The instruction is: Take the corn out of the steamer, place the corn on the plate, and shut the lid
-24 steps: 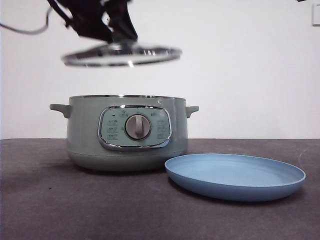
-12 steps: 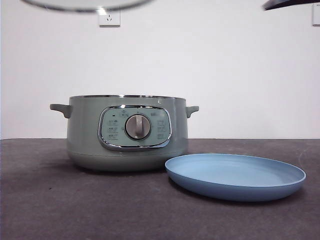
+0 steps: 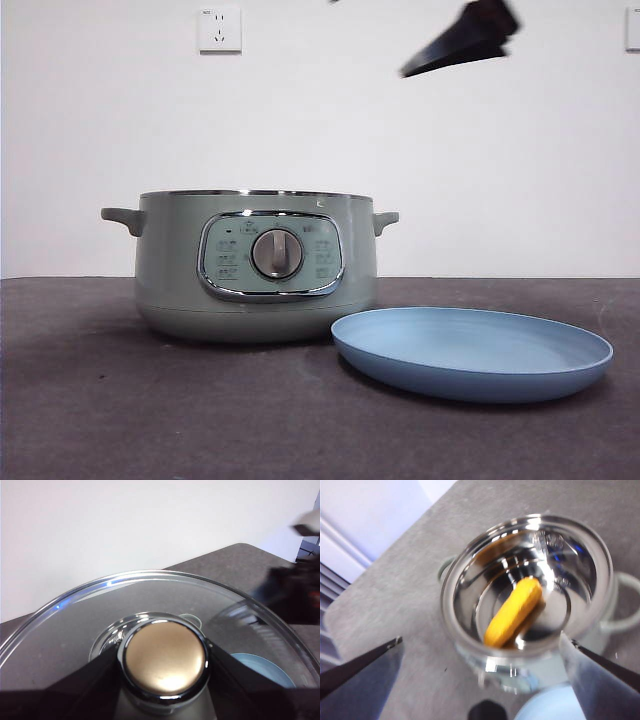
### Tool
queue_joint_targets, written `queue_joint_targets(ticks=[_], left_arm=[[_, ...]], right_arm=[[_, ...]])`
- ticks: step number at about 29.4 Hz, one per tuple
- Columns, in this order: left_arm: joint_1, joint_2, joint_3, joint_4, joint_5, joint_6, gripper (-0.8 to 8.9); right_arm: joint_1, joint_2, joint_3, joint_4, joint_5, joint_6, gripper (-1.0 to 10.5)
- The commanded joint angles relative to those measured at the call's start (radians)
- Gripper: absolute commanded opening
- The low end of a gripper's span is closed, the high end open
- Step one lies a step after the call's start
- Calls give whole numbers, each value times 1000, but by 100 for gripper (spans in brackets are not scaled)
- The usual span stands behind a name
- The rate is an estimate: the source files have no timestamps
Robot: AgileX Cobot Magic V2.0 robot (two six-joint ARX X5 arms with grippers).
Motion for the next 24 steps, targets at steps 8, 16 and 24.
queue_joint_targets(ticks=[8, 16, 24], left_arm=[[2, -103, 11, -43, 0, -25, -8], [2, -105, 11, -78, 2, -25, -8], [2, -105, 11, -86, 3, -24, -8]], right_arm=[[128, 438, 493, -163, 230, -34, 594], [188, 724, 711, -209, 437, -77, 594], [195, 836, 711, -209, 485, -81, 593]])
